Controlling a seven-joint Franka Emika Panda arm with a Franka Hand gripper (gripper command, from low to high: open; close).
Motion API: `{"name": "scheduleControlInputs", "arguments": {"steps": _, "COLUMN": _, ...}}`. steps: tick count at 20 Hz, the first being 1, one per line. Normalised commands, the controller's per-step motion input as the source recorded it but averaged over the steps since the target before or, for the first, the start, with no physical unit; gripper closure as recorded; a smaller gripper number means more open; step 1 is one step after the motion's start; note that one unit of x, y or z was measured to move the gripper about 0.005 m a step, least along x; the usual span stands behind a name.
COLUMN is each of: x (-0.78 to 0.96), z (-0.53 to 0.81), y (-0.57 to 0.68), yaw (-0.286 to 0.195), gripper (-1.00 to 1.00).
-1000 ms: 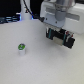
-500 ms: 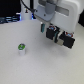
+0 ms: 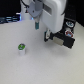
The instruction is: Open the kcup holder, insert the kcup into the holder, and close the kcup holder
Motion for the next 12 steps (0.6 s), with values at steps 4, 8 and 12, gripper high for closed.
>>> {"name": "scheduleControlInputs", "arguments": {"steps": 4, "x": -0.38, "z": -0.12, "y": -0.48, "yaw": -0.212, "gripper": -1.00}}
{"name": "scheduleControlInputs", "arguments": {"steps": 8, "x": -0.32, "z": -0.25, "y": -0.49, "yaw": -0.212, "gripper": -1.00}}
{"name": "scheduleControlInputs", "arguments": {"steps": 12, "x": -0.31, "z": -0.38, "y": -0.52, "yaw": -0.209, "gripper": -1.00}}
